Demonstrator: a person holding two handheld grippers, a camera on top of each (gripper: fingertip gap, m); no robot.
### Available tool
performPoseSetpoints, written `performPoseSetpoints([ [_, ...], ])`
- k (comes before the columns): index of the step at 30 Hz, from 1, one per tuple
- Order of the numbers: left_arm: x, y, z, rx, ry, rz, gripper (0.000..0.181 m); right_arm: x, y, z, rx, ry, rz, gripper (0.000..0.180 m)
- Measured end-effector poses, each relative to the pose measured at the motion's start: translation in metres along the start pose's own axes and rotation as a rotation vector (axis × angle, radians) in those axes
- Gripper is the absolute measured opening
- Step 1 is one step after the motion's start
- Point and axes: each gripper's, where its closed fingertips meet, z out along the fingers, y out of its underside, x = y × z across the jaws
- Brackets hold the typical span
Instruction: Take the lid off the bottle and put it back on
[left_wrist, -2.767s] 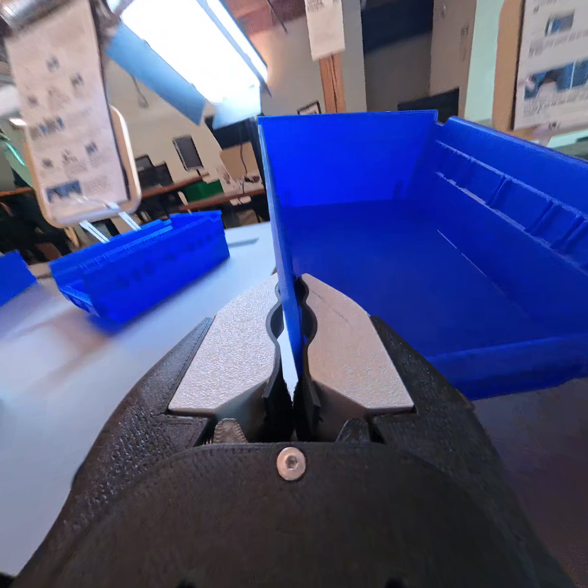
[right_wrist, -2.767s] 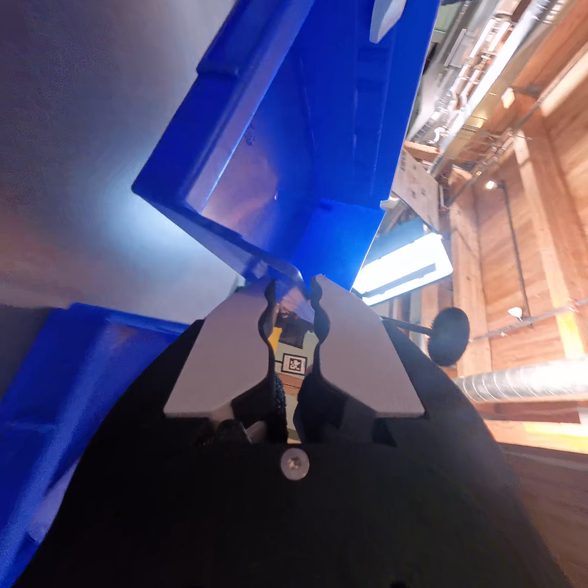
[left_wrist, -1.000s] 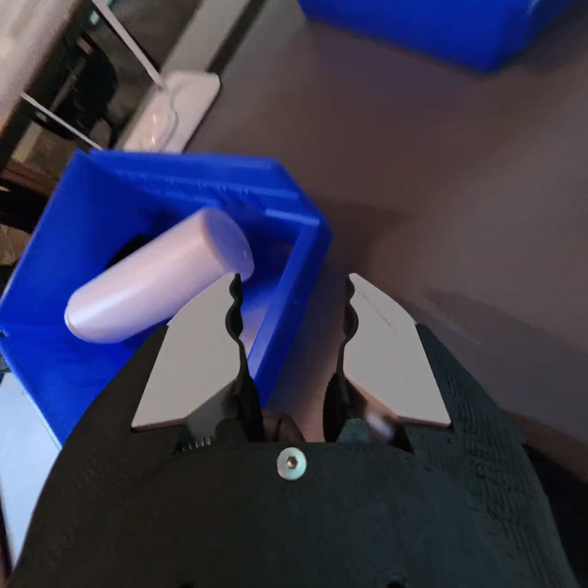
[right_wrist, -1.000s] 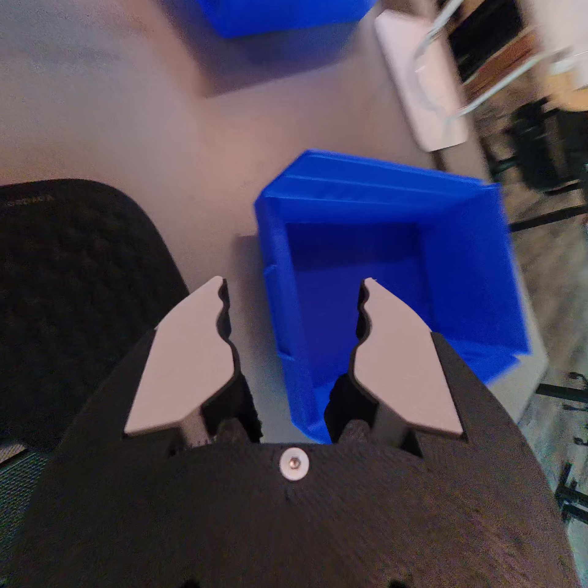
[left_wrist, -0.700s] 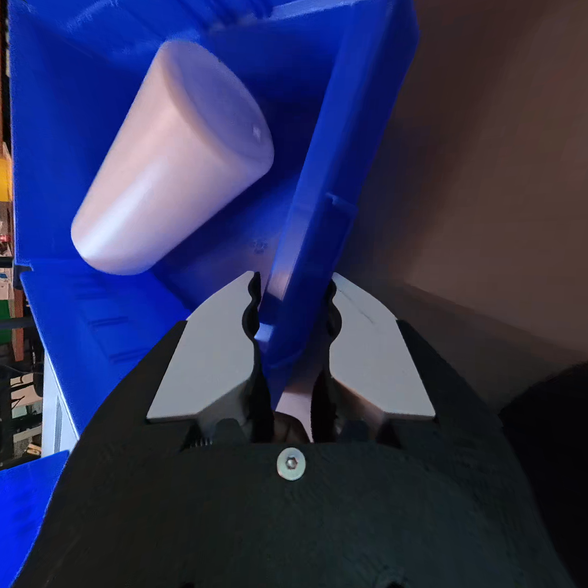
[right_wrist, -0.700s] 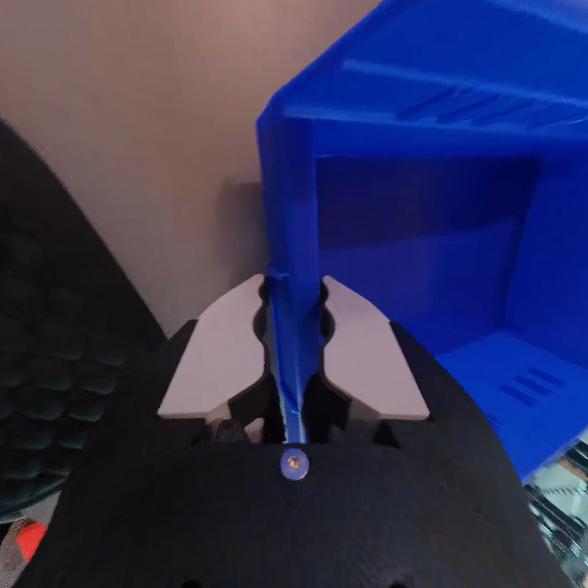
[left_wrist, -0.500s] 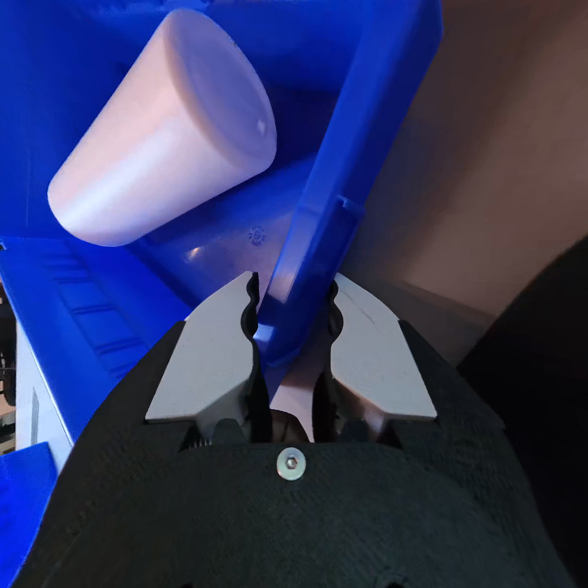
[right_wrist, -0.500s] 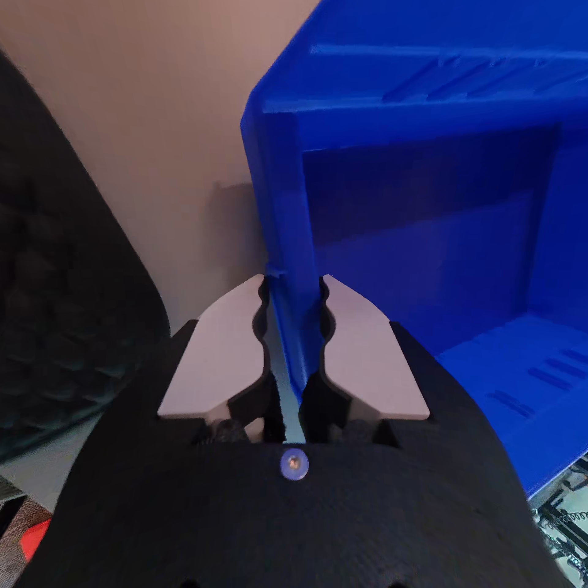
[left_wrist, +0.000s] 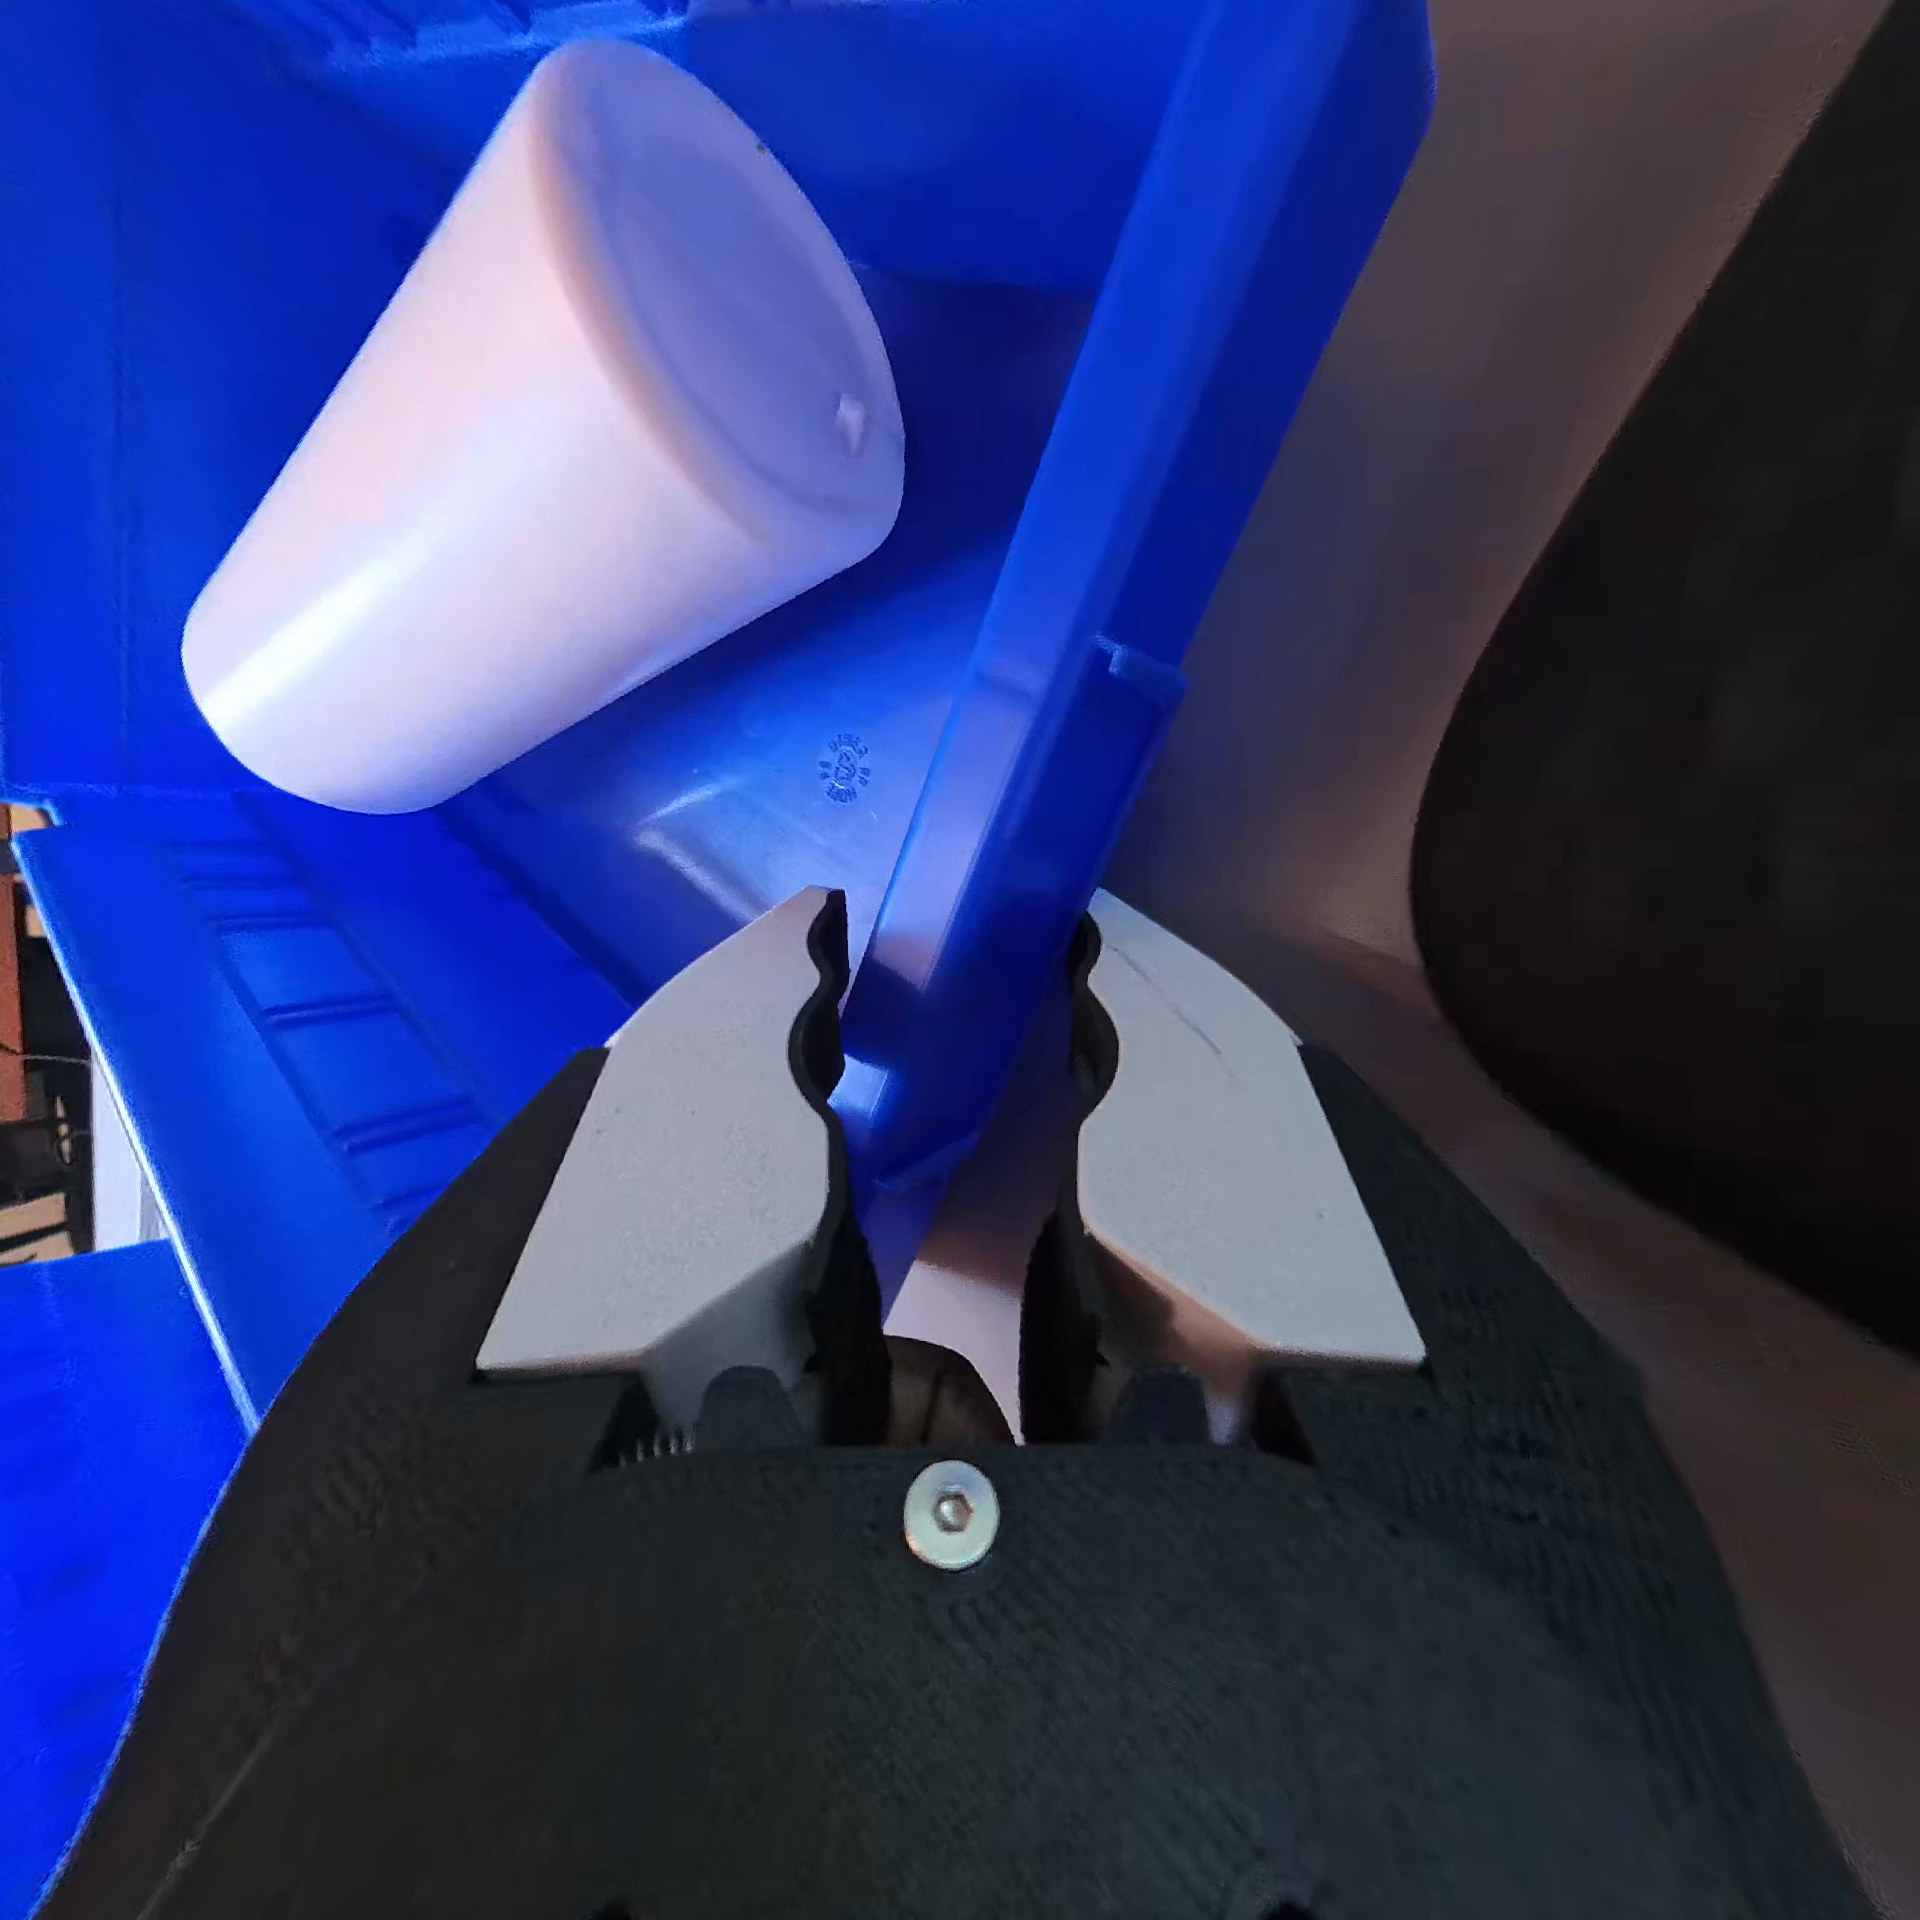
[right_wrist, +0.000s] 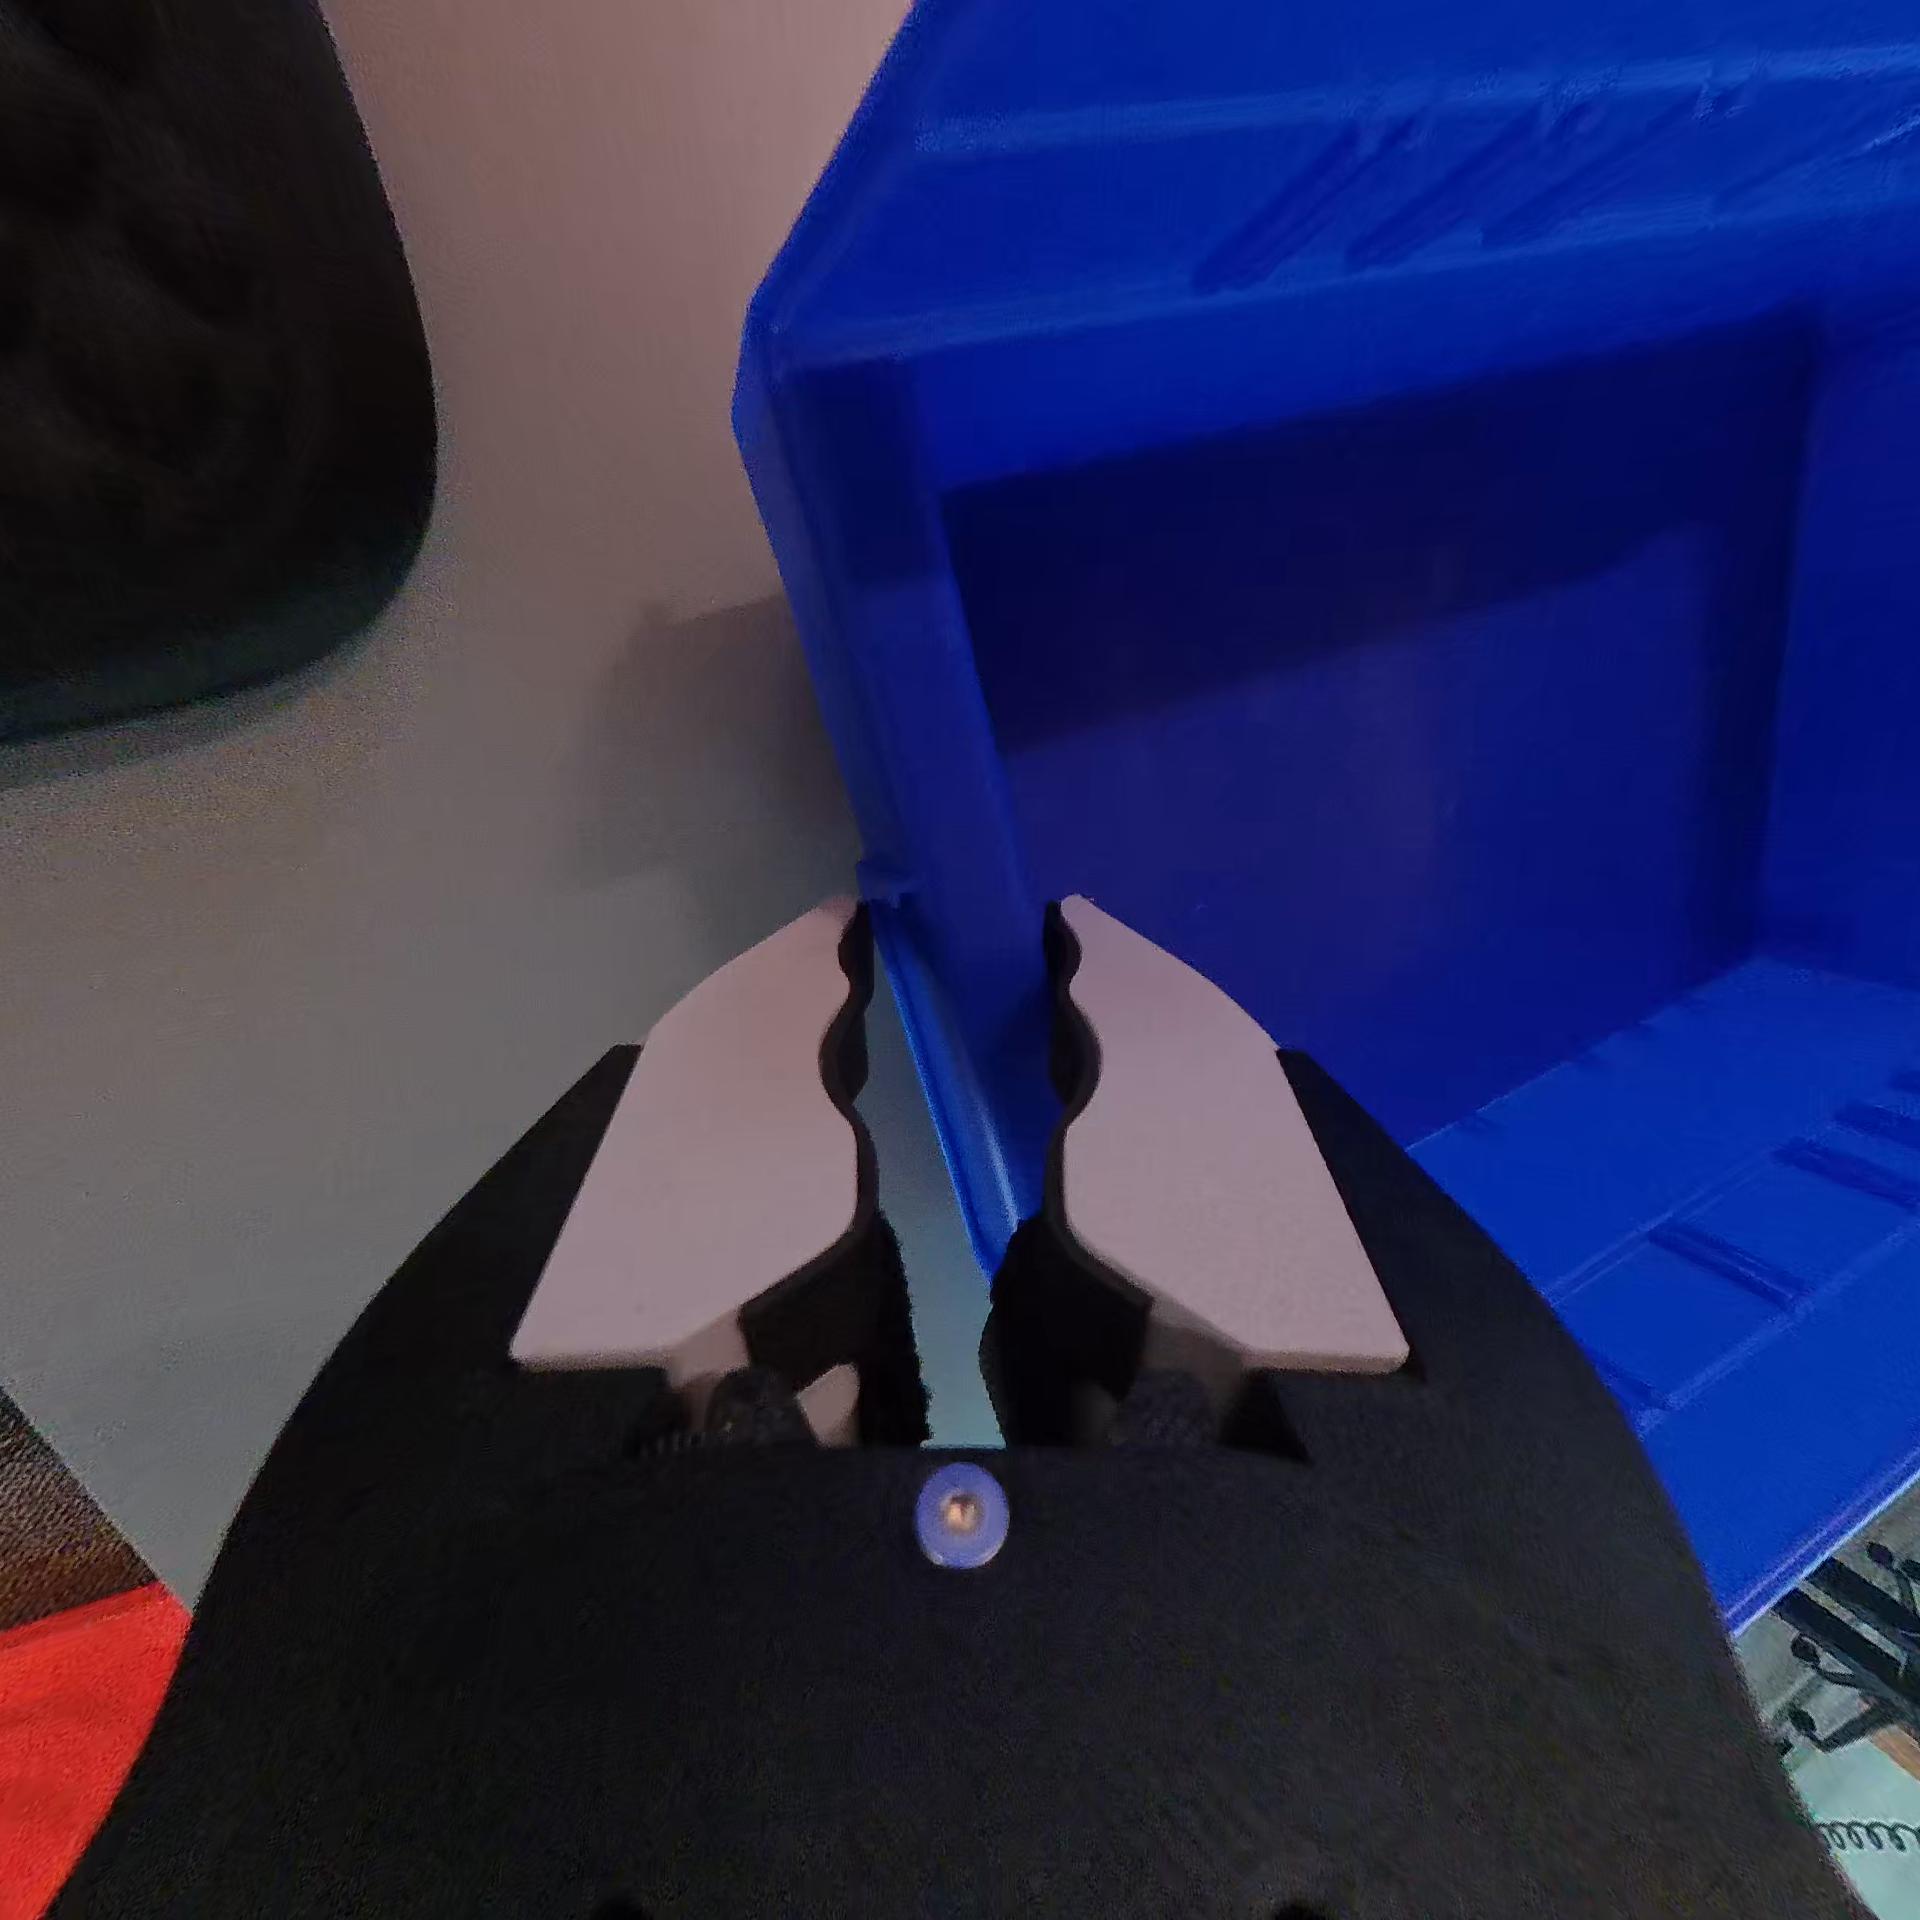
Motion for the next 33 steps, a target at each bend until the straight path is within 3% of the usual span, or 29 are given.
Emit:
performPoseSetpoints([
  [8,-0.006,0.011,-0.005,0.076,-0.059,-0.015,0.043,0.002,0.015,-0.006,-0.065,0.013,0.059,0.035],
  [11,0.0,-0.005,-0.016,0.187,-0.047,-0.133,0.045,0.005,0.0,-0.017,-0.087,0.086,0.163,0.055],
  [14,-0.011,-0.044,-0.055,0.415,-0.072,-0.317,0.046,0.016,-0.021,-0.037,-0.121,0.216,0.296,0.078],
  [16,-0.033,-0.079,-0.096,0.621,-0.137,-0.511,0.065,0.027,-0.055,-0.052,-0.032,0.307,0.407,0.099],
  [19,-0.061,-0.121,-0.144,0.869,-0.191,-0.869,0.122,0.052,-0.123,-0.084,0.309,0.468,0.638,0.116],
  [22,-0.068,-0.143,-0.139,0.826,-0.29,-1.002,0.145,0.07,-0.151,-0.101,0.453,0.598,0.79,0.146],
  [25,-0.07,-0.168,-0.128,0.807,-0.419,-0.975,0.145,0.084,-0.16,-0.104,0.49,0.734,0.87,0.146],
  [28,-0.06,-0.196,-0.115,0.785,-0.371,-0.954,0.145,0.088,-0.182,-0.098,0.593,0.738,0.905,0.146],
  [33,-0.045,-0.222,-0.105,0.781,-0.317,-0.911,0.145,0.085,-0.206,-0.082,0.577,0.725,0.862,0.146],
])
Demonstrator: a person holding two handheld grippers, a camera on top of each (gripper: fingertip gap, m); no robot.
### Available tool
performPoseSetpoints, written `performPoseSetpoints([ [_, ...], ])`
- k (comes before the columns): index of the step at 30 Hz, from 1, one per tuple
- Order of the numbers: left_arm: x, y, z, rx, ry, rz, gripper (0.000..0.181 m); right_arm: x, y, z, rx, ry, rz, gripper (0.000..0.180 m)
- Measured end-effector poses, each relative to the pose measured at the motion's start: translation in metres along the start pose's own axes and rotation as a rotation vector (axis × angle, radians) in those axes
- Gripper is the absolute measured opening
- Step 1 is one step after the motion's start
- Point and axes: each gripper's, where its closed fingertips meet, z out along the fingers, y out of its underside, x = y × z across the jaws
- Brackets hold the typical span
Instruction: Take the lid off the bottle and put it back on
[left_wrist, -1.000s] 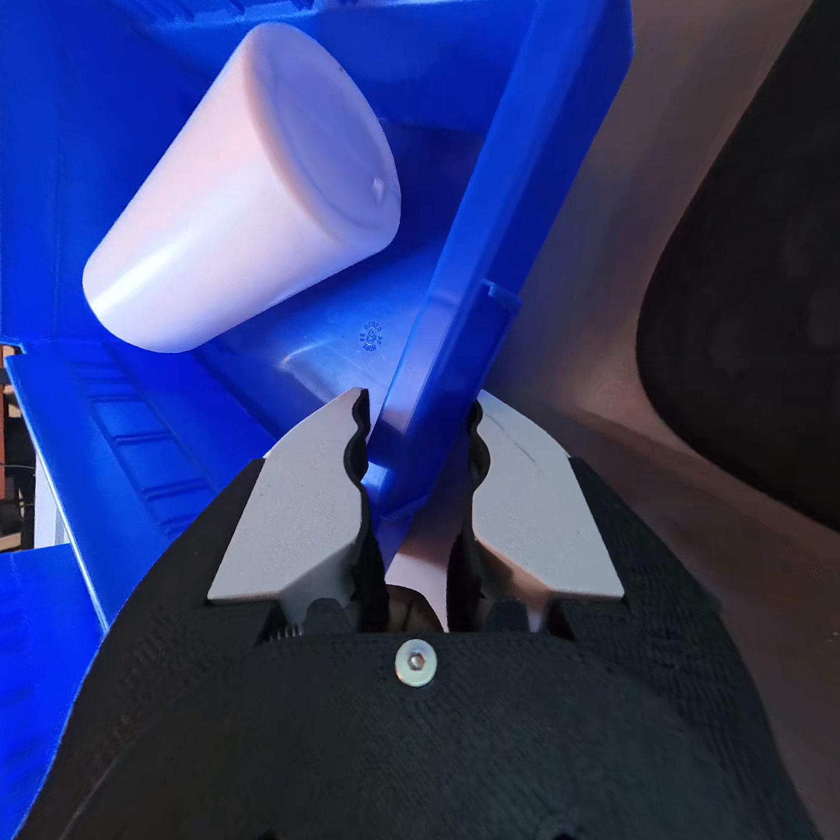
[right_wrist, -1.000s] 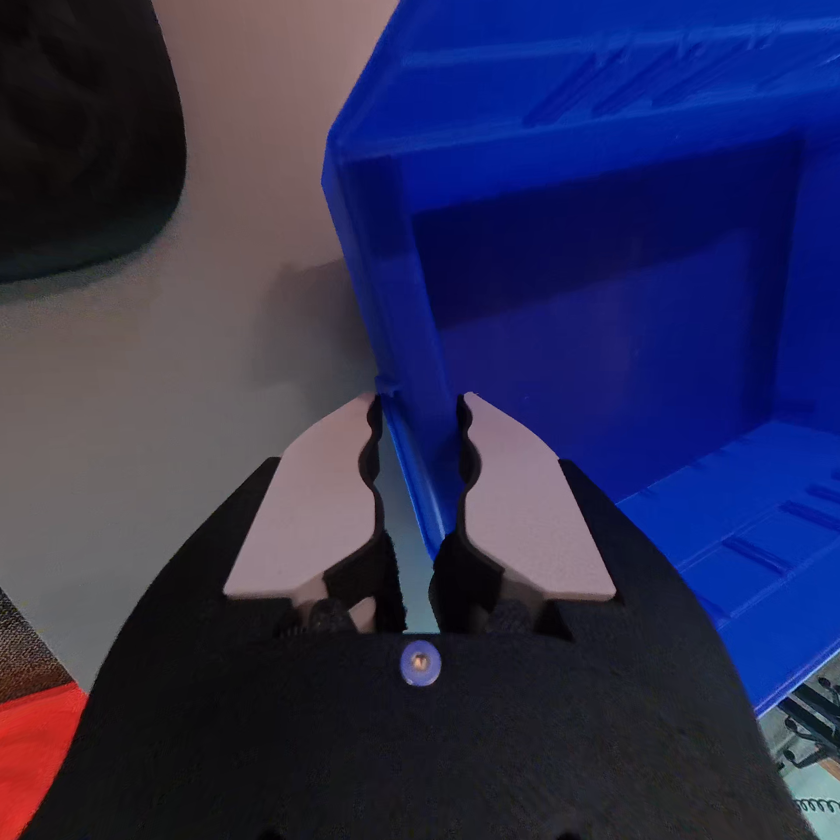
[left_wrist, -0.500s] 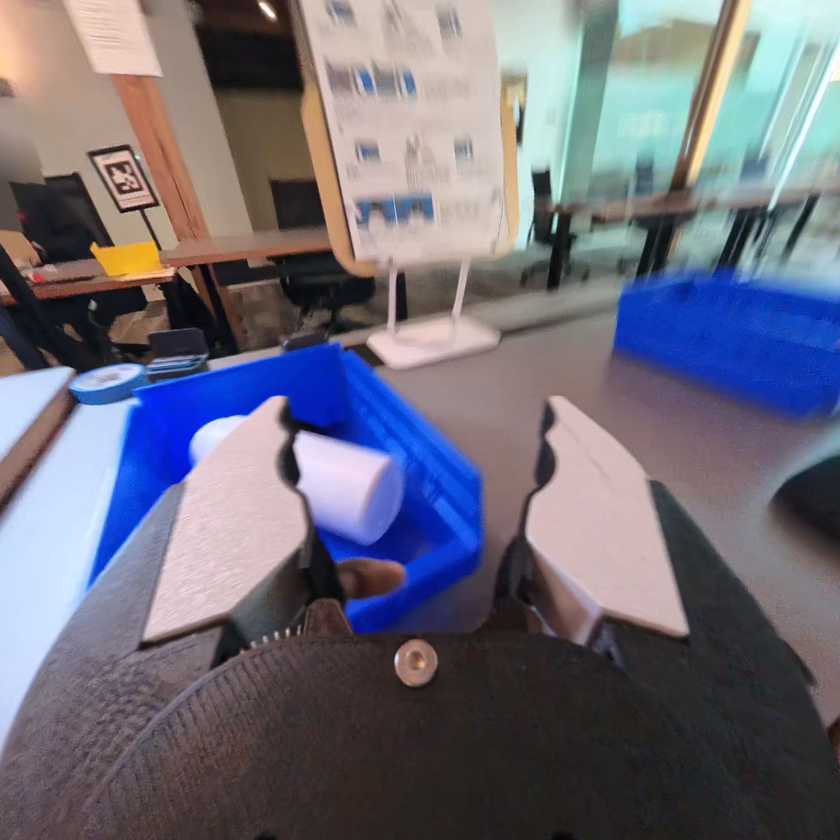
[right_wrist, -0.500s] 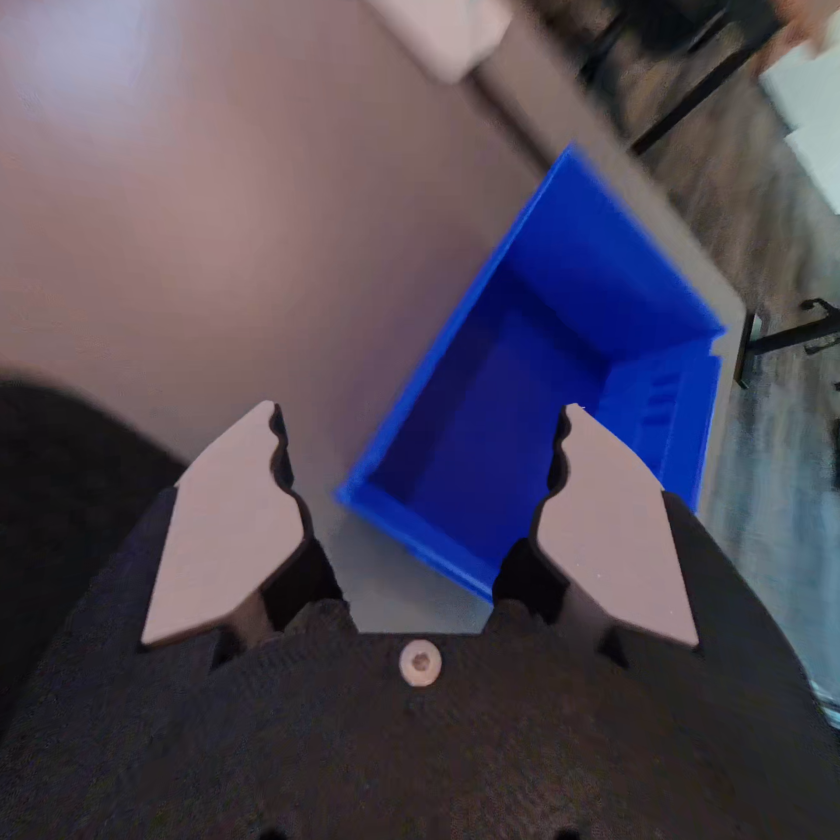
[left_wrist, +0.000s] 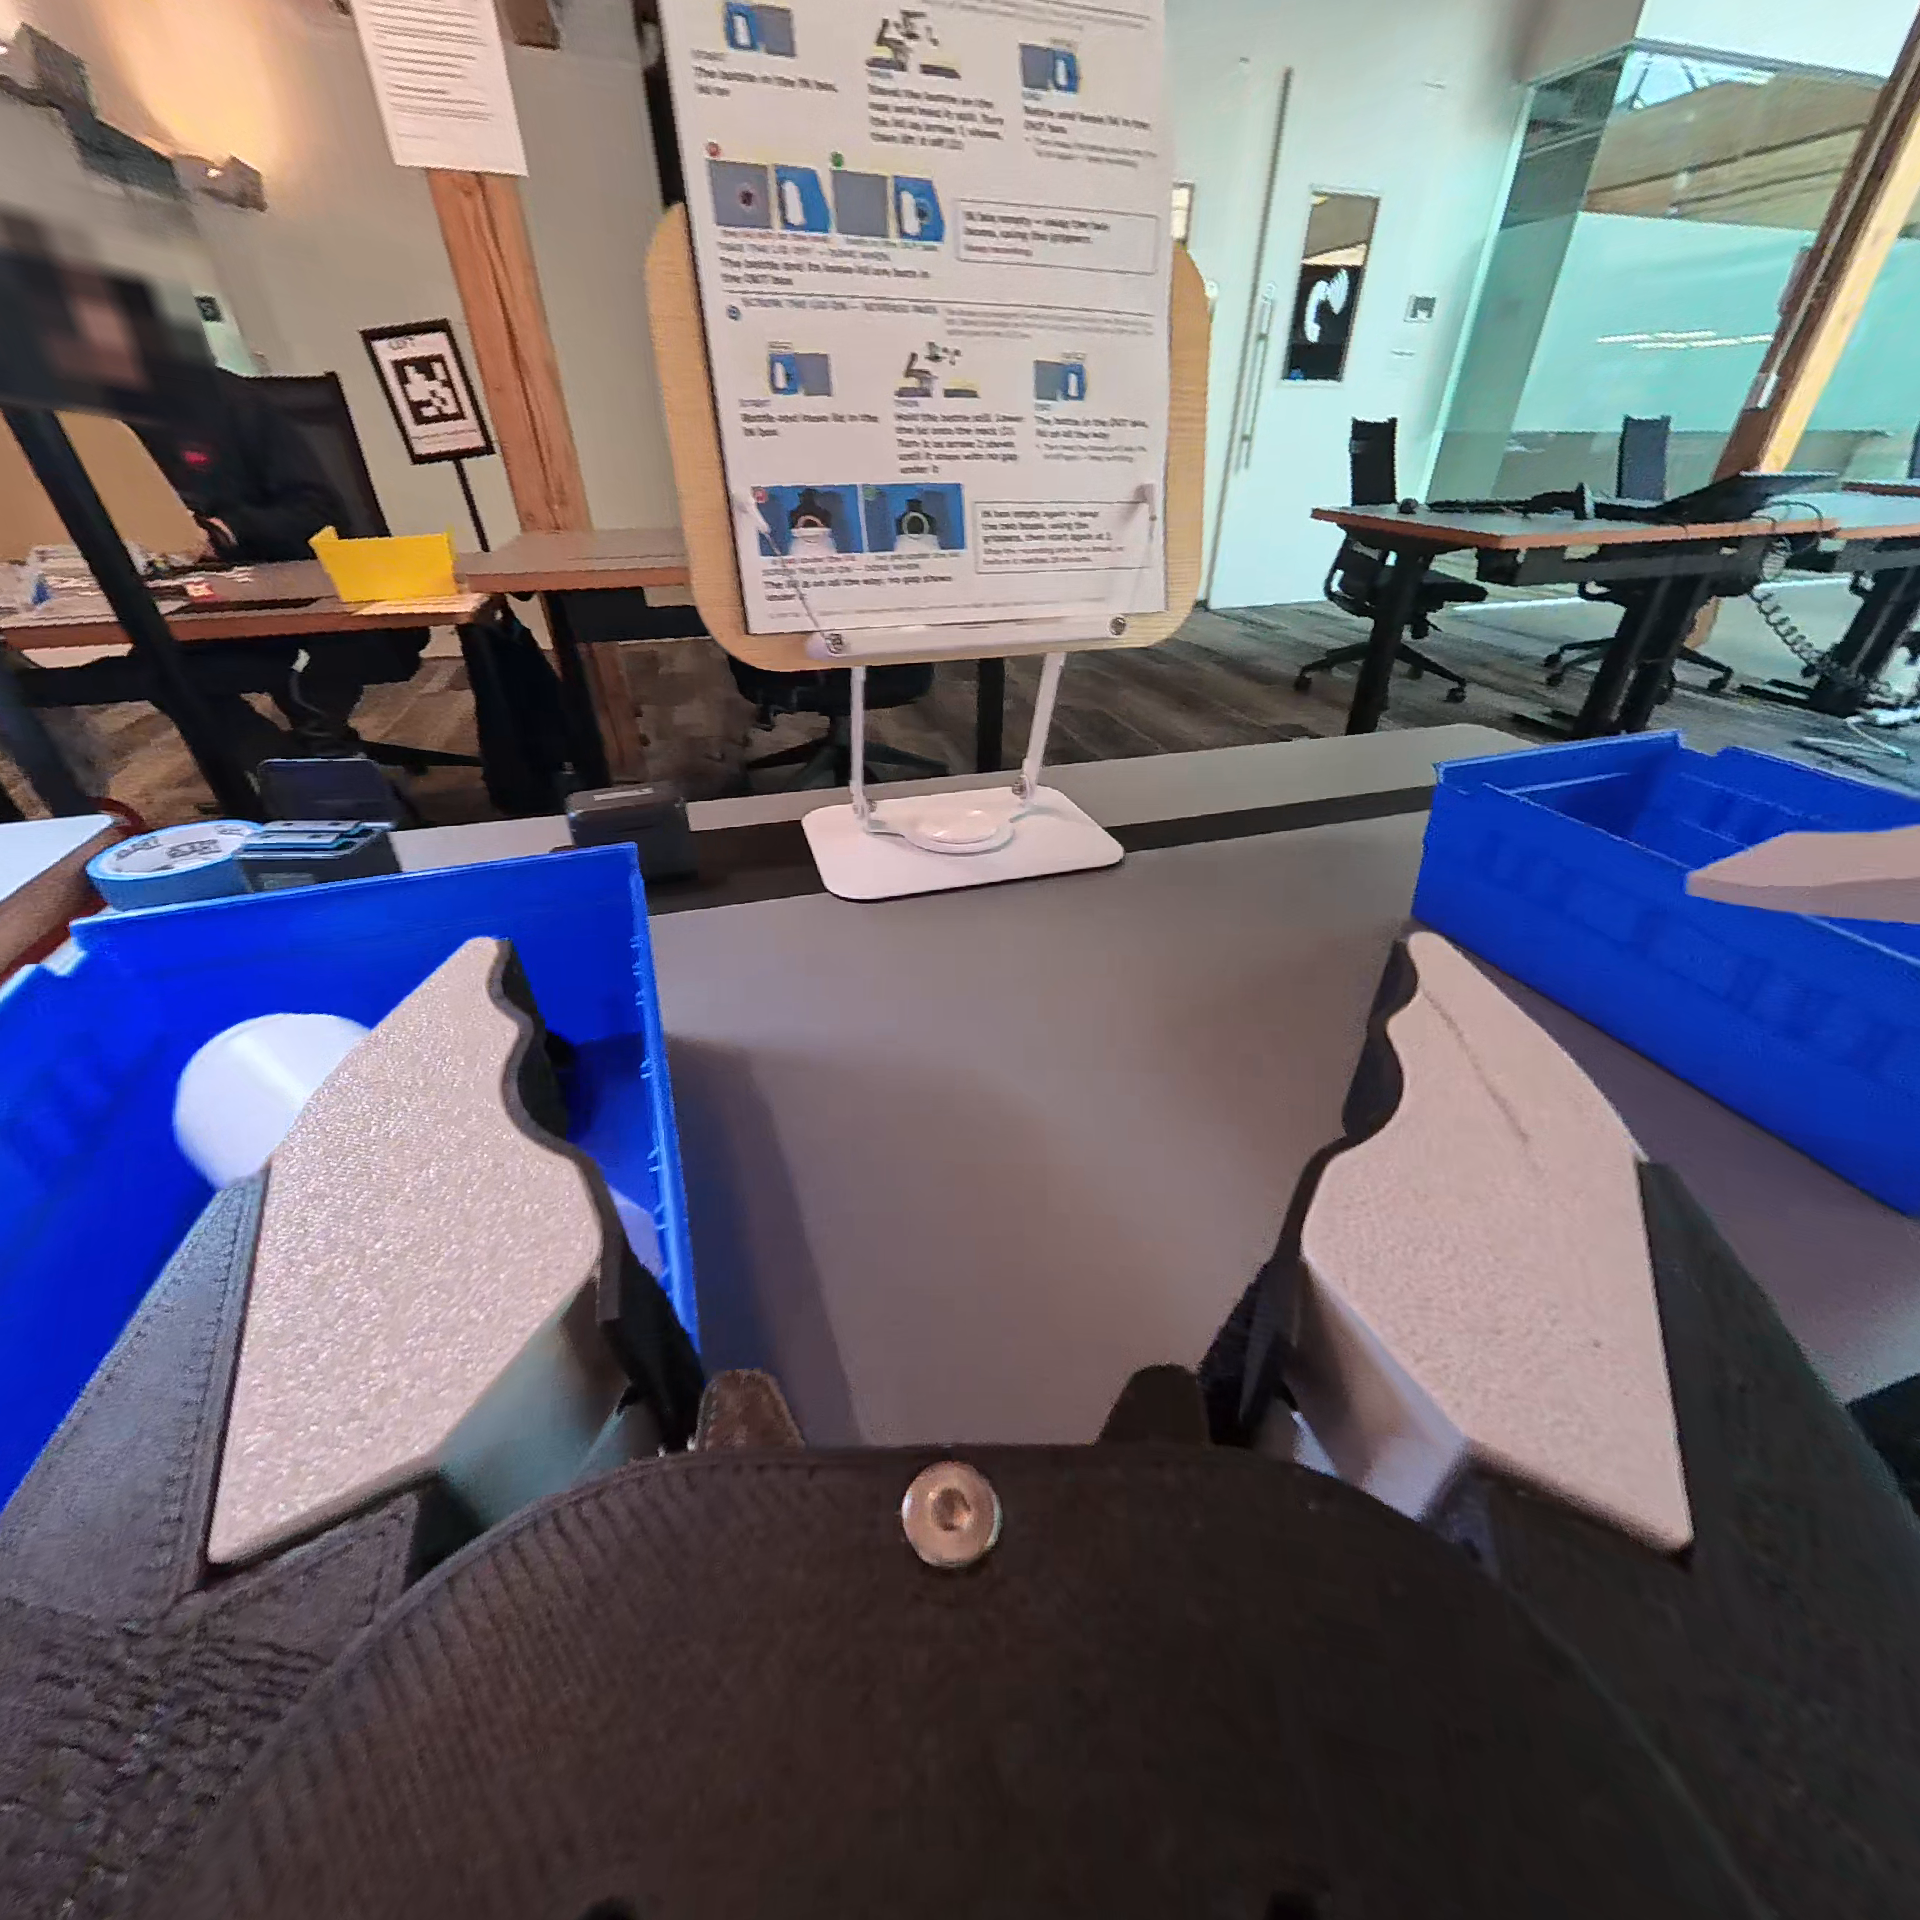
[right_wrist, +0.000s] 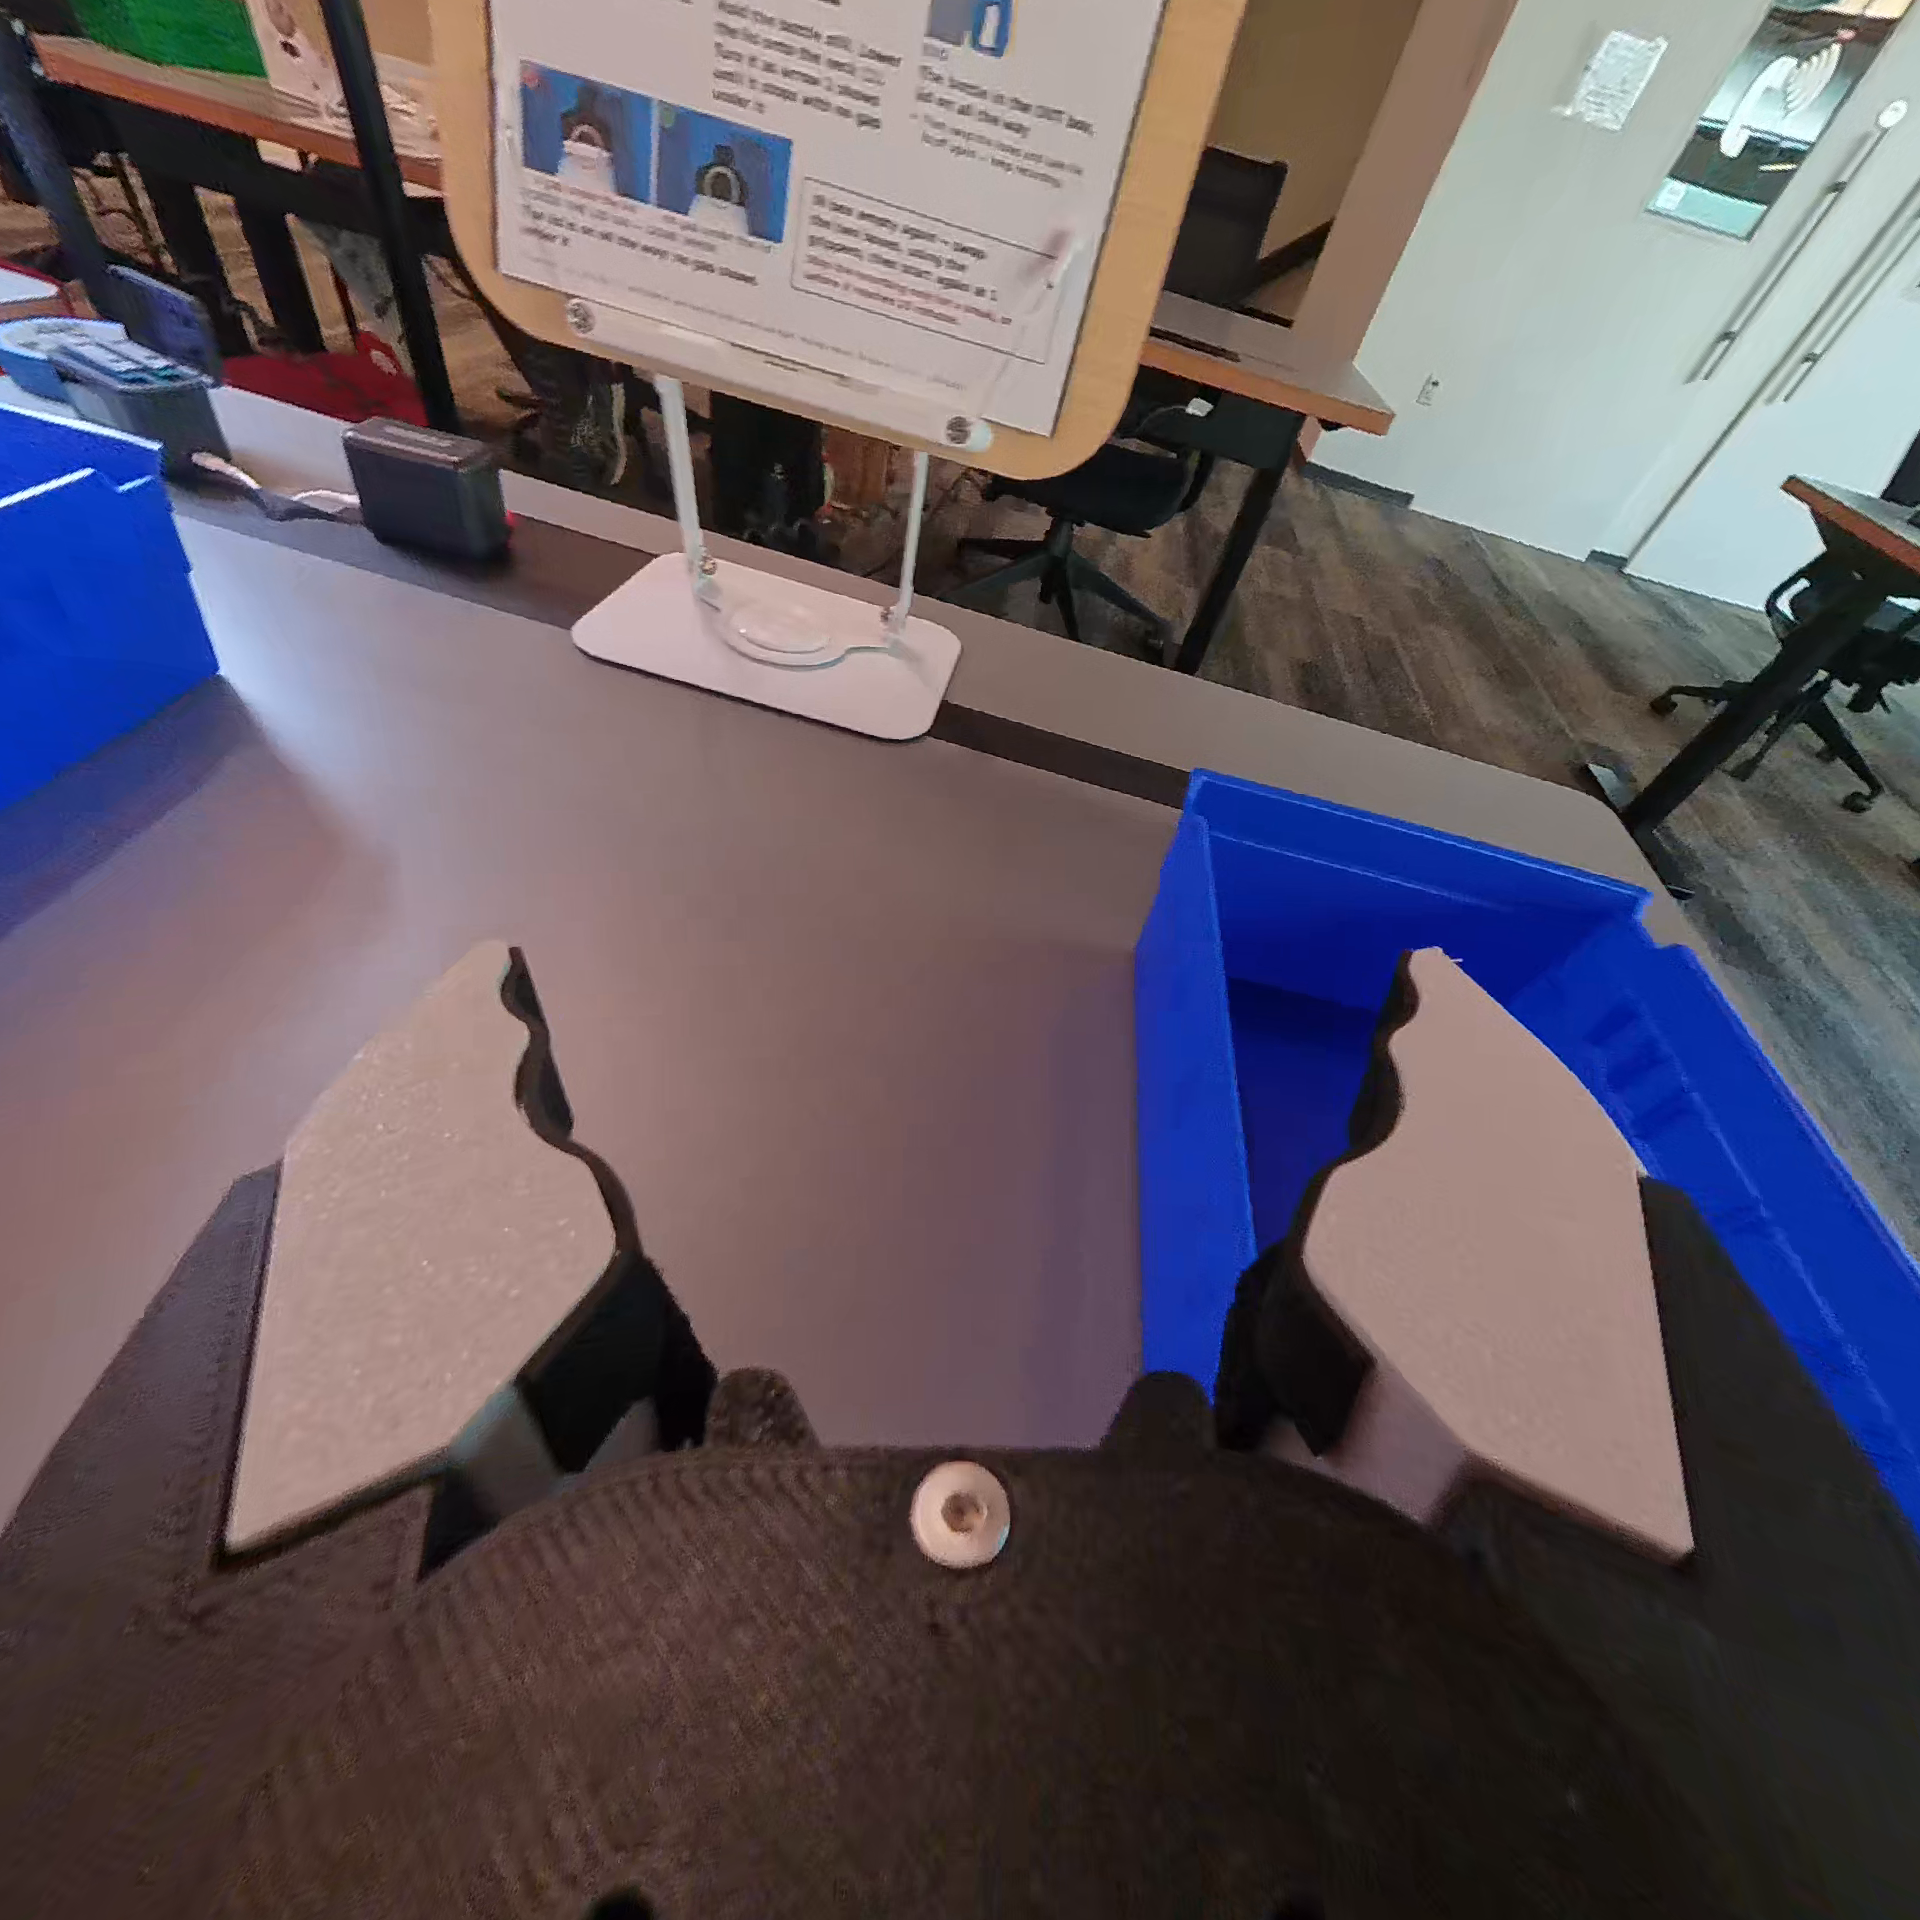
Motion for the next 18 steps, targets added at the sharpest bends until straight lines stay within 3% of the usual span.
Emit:
performPoseSetpoints([
  [10,0.055,0.02,0.024,-0.052,0.158,0.0,0.145,-0.015,-0.006,0.006,0.047,-0.035,0.038,0.145],
  [14,0.082,0.063,0.058,-0.2,0.239,-0.022,0.145,-0.049,0.003,0.026,0.088,-0.19,0.143,0.145],
  [18,0.069,0.111,0.092,-0.317,0.133,0.032,0.145,-0.072,0.053,0.06,-0.052,-0.266,0.182,0.145],
])
